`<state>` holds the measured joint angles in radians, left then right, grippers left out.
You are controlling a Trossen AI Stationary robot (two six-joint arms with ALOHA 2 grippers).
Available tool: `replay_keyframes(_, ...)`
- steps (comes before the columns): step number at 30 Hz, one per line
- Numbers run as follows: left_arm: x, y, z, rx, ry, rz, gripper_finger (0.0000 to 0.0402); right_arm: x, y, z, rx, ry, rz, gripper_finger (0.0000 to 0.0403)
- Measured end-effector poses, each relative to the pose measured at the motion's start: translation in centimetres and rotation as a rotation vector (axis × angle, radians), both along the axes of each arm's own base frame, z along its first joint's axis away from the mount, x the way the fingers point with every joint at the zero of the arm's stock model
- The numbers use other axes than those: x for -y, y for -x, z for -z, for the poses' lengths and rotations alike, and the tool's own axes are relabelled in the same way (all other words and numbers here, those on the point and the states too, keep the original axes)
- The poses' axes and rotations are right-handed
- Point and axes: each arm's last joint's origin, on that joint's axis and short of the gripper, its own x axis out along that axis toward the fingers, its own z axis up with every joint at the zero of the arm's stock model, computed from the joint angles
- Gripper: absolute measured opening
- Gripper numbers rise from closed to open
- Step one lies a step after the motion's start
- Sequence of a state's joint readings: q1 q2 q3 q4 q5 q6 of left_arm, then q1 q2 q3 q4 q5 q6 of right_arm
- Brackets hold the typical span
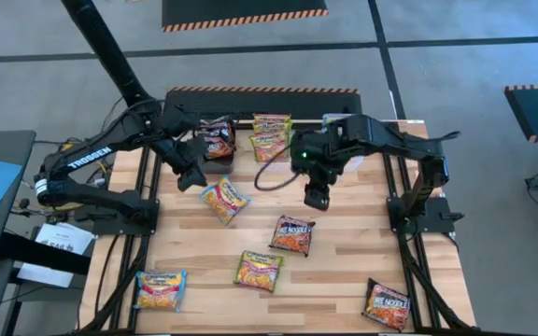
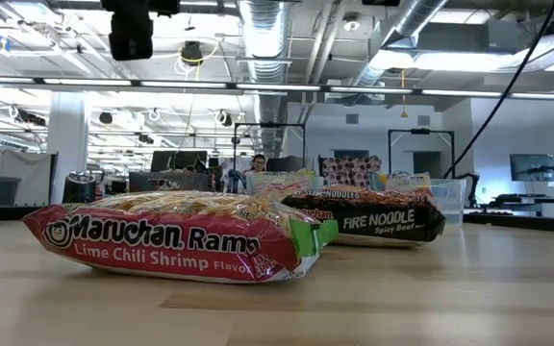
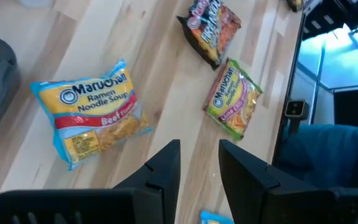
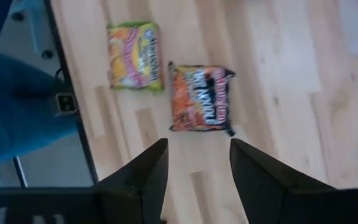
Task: Sort Maruchan noodles
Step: Put the blue noodle pack into the right transparent bin
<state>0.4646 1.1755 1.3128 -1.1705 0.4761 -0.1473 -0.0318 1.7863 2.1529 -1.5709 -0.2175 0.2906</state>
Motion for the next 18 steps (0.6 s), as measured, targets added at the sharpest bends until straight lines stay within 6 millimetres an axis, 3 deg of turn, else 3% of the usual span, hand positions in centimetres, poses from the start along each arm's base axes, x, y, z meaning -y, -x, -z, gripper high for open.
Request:
replay_keyframes(7, 2.1, -0.2, -0.3, -0.023, 0.009, 0.002, 0.0096, -3.0, 0.1, 0.0, -0.002, 0.007, -0.087, 0.0199)
replay_keyframes(18, 4.2, -0.3, 1.3, -0.163, 0.007, 0.070, 0.0109, -5.4, 0.3, 0.1, 0.005, 0.077, -0.152, 0.0199)
